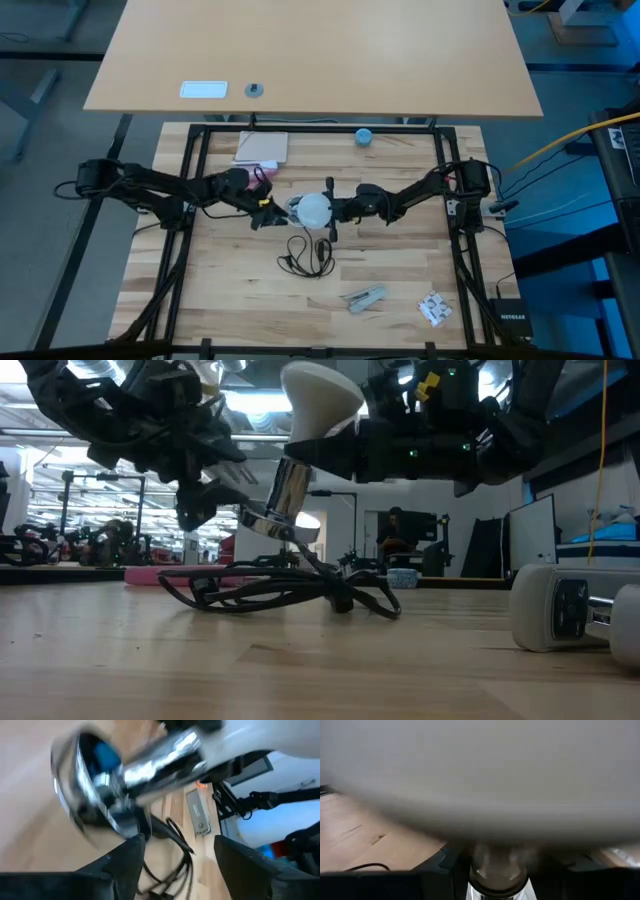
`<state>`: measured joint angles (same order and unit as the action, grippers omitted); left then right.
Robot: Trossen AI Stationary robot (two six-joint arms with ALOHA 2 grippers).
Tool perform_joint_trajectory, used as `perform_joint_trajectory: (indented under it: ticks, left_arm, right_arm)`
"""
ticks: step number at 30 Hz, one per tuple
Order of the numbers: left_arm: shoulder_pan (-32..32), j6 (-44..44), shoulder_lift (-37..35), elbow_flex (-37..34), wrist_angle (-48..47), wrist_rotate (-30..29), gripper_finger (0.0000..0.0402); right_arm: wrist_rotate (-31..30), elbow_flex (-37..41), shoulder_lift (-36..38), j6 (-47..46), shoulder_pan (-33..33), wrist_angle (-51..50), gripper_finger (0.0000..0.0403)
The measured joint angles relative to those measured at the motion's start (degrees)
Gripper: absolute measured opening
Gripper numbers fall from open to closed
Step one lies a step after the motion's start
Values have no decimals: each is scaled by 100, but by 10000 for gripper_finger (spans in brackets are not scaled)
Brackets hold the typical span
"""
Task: Screw lightbulb
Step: Remove the lightbulb from the lamp
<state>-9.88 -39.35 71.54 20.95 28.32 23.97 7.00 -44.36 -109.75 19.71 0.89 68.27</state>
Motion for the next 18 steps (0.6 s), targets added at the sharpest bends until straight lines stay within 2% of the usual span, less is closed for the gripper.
perform_joint_trajectory:
  ticks: [3,10,18]
  left_arm:
    - [75,-390,10,2,-260,-9,238]
    - [102,-676,14,-2,-582,-70,233]
    - [128,-867,14,-2,-488,-1236,230]
  right_arm:
    - [-86,0,0,165,0,133,159]
    - [-205,-7,9,198,0,154,159]
    - [-211,-7,53,198,0,216,159]
